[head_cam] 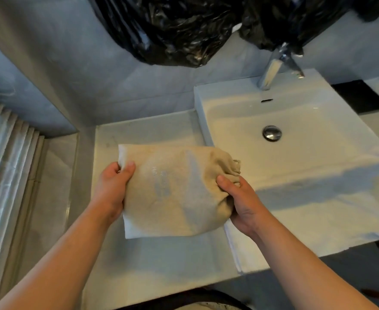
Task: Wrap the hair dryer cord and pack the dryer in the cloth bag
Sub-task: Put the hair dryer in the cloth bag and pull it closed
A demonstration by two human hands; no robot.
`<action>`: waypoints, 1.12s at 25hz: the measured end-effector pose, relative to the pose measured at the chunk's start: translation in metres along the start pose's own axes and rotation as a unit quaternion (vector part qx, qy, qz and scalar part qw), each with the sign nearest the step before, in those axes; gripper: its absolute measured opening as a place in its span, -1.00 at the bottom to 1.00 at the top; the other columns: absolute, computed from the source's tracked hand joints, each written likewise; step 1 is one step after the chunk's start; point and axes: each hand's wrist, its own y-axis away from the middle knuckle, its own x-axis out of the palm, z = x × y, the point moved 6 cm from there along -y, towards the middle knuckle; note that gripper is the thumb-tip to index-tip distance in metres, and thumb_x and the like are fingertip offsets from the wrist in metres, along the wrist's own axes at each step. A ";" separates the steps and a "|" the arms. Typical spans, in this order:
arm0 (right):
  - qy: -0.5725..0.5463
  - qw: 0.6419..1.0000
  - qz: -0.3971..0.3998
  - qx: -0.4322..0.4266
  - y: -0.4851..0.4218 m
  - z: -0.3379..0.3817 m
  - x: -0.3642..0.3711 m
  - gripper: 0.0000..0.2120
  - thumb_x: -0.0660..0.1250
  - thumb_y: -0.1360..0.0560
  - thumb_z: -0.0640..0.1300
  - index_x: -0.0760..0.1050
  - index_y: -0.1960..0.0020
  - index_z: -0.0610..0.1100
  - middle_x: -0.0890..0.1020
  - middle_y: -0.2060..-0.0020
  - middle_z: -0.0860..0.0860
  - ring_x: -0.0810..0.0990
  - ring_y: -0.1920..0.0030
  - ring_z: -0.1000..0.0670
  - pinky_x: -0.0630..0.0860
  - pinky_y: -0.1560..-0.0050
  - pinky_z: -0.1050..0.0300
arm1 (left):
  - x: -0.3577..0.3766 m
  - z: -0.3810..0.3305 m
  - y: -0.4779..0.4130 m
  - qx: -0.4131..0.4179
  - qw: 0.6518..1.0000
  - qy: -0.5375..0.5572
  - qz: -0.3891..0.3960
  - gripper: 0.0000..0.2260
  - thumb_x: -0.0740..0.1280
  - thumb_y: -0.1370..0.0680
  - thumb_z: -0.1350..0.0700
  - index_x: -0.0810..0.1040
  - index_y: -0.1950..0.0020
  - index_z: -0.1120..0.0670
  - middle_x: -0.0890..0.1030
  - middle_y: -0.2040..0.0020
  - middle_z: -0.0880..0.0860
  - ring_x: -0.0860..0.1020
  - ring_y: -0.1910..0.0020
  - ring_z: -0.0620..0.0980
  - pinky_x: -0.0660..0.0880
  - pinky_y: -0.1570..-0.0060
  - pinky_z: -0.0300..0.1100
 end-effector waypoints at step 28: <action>-0.032 0.995 -0.087 -0.047 0.011 0.242 -0.377 -0.49 0.40 -0.35 -0.11 0.49 -0.29 -0.20 0.68 -0.10 -0.16 0.65 -0.12 -0.11 0.62 0.04 0.12 | 0.448 -0.055 0.057 0.047 0.990 0.023 0.129 -0.80 0.26 -0.63 0.12 0.47 0.19 0.09 0.59 0.41 -0.09 0.54 0.45 -0.15 0.43 0.46 -0.27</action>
